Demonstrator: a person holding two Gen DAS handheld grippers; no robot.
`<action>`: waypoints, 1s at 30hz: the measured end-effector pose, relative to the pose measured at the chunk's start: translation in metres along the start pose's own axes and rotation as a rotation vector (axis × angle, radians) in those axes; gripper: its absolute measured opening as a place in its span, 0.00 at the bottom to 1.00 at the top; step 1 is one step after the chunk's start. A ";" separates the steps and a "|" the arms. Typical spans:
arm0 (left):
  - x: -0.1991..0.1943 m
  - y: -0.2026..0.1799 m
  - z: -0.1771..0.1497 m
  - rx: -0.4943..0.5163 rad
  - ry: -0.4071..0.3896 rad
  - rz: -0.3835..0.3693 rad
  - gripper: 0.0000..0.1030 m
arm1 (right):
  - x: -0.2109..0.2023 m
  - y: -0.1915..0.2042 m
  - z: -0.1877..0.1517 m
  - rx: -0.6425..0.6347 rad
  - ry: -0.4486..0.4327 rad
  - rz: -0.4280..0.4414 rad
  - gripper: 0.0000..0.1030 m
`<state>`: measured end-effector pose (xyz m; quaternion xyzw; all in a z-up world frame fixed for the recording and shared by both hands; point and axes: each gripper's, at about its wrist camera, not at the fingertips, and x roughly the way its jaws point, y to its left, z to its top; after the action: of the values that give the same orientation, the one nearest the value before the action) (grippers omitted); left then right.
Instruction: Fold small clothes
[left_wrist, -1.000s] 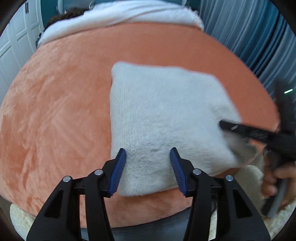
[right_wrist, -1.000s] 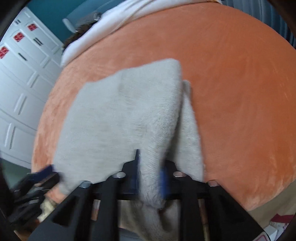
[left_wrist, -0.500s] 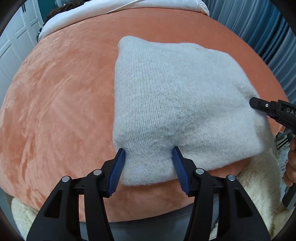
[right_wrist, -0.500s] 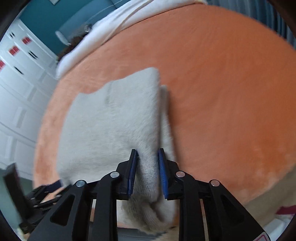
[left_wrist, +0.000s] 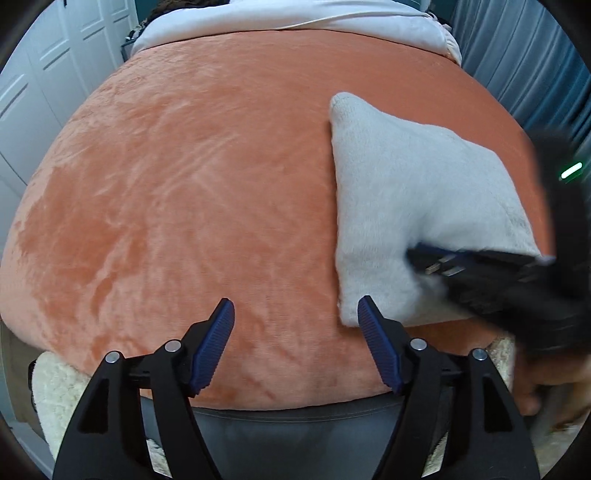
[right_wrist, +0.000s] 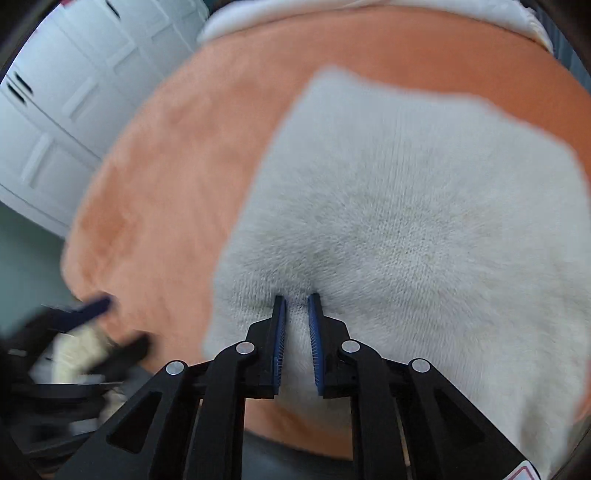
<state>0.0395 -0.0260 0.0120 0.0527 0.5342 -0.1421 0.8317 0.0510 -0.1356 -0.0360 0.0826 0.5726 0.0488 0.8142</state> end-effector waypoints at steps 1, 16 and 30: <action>0.000 0.004 0.000 -0.005 0.002 0.002 0.66 | -0.006 0.002 0.000 0.003 -0.010 0.001 0.09; -0.005 -0.063 0.034 0.089 -0.068 -0.109 0.73 | -0.112 -0.094 0.016 0.312 -0.254 -0.015 0.17; 0.042 -0.119 0.052 0.166 -0.034 -0.012 0.78 | -0.122 -0.164 0.064 0.271 -0.396 -0.053 0.09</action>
<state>0.0663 -0.1598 0.0032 0.1159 0.5067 -0.1919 0.8325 0.0671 -0.3229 0.0670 0.1837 0.4051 -0.0670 0.8931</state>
